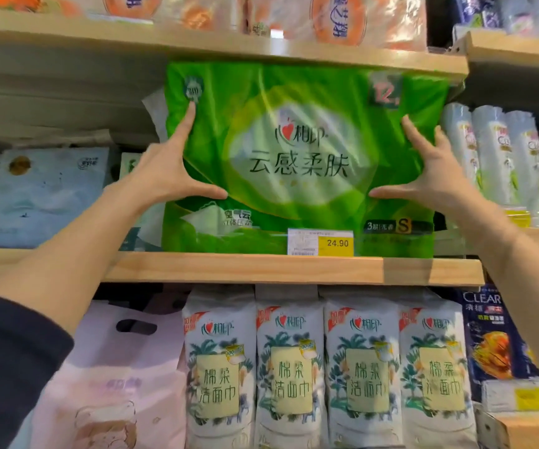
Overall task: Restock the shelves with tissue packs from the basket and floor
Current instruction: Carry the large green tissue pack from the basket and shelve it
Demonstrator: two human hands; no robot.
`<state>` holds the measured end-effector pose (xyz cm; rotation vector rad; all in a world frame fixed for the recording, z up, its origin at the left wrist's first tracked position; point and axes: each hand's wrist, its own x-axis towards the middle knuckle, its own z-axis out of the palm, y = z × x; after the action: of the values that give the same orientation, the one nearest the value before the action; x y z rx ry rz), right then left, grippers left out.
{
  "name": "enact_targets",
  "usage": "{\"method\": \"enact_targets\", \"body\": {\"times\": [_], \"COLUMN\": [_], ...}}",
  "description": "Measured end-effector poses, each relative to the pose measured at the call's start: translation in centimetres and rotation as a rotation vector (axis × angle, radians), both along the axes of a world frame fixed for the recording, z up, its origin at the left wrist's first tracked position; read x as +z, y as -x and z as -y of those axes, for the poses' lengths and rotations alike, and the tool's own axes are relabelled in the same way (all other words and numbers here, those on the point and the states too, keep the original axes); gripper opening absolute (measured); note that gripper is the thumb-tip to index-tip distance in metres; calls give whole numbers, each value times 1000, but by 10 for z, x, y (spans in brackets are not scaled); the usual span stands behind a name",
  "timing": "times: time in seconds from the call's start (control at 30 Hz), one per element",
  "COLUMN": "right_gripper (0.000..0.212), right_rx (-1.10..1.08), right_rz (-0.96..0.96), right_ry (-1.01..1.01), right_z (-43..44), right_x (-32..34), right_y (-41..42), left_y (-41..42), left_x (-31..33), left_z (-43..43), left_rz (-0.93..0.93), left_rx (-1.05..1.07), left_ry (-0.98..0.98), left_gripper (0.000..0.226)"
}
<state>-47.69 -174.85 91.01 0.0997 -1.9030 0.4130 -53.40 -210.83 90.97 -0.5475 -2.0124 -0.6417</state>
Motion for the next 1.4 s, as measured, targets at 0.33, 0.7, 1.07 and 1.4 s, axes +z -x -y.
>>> {"method": "enact_targets", "body": {"times": [0.33, 0.7, 1.07, 1.4], "right_gripper": [115, 124, 119, 100], "right_rx": [34, 220, 234, 144], "right_rz": [64, 122, 167, 140], "right_ry": [-33, 18, 9, -30], "right_z": [-13, -27, -25, -31], "right_x": [2, 5, 0, 2], "right_y": [24, 32, 13, -24], "left_y": [26, 44, 24, -19], "left_x": [4, 7, -7, -9], "left_z": [7, 8, 6, 20], "left_rz": [33, 12, 90, -7], "left_rx": [-6, -121, -51, 20], "left_ry": [17, -15, -55, -14], "left_gripper": [126, 121, 119, 91]}}
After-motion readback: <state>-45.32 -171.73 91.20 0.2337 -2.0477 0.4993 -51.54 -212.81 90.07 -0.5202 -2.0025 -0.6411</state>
